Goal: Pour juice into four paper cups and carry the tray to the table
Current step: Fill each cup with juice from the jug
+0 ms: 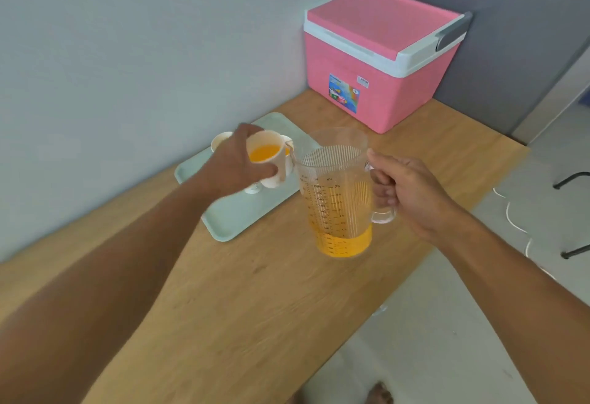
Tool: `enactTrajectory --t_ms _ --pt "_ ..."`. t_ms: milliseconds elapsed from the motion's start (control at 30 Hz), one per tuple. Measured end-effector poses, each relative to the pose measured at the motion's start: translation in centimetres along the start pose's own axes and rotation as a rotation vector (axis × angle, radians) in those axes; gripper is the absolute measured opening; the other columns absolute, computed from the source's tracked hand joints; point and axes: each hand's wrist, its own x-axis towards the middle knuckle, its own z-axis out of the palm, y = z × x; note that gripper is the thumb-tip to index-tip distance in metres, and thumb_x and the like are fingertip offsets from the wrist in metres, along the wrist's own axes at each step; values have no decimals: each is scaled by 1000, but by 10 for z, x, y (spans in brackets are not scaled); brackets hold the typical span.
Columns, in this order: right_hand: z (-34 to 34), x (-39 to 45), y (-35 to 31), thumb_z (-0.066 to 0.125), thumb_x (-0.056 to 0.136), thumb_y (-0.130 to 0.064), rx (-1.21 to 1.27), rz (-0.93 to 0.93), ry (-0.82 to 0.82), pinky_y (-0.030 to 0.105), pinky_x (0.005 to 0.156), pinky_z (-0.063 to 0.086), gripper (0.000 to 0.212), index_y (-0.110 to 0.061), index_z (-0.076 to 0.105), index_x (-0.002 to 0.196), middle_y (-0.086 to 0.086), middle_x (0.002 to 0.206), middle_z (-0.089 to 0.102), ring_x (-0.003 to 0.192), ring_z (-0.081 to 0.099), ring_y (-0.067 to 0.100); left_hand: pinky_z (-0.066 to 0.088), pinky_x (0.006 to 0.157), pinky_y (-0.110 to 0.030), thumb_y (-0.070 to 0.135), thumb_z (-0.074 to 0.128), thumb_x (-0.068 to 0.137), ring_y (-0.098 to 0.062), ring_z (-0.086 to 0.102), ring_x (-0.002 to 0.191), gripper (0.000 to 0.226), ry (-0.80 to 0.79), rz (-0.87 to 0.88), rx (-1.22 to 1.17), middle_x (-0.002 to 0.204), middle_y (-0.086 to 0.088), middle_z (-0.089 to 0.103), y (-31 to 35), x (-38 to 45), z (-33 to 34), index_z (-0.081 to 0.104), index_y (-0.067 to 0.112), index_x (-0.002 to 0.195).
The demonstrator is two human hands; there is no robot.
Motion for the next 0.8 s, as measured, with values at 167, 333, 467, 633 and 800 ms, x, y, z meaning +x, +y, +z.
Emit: enactTrajectory --t_ms 167,333,467,633,800 --pt "1 13 -1 57 106 -29 26 -24 15 26 51 23 49 -18 34 64 0 58 24 50 25 11 47 83 -32 28 89 71 -21 59 109 74 39 -14 138 124 1 58 -2 62 -46 48 23 132" --pt "-2 24 8 56 107 -30 40 -1 25 25 51 26 52 -19 36 59 -1 56 28 52 26 14 43 83 -34 29 91 72 -23 53 107 80 6 -43 217 124 0 52 -9 119 -57 44 18 137" --pt "-6 32 16 57 106 -31 42 3 41 26 53 26 54 -22 37 57 -1 58 28 54 26 15 42 83 -35 28 91 72 -24 51 107 81 -31 -60 280 122 -1 51 -20 151 -50 45 17 137" --pt "-10 38 18 56 106 -29 39 11 53 25 53 28 50 -17 37 62 2 59 28 54 27 14 44 84 -39 27 93 70 -28 52 106 83 -93 -89 328 121 -4 52 -41 177 -34 45 18 136" --pt "-11 43 20 55 107 -28 25 3 43 26 54 28 50 -15 35 62 3 58 28 54 28 15 49 82 -43 33 95 66 -30 55 104 83 -162 -116 400 123 -9 57 -63 186 -15 46 22 132"
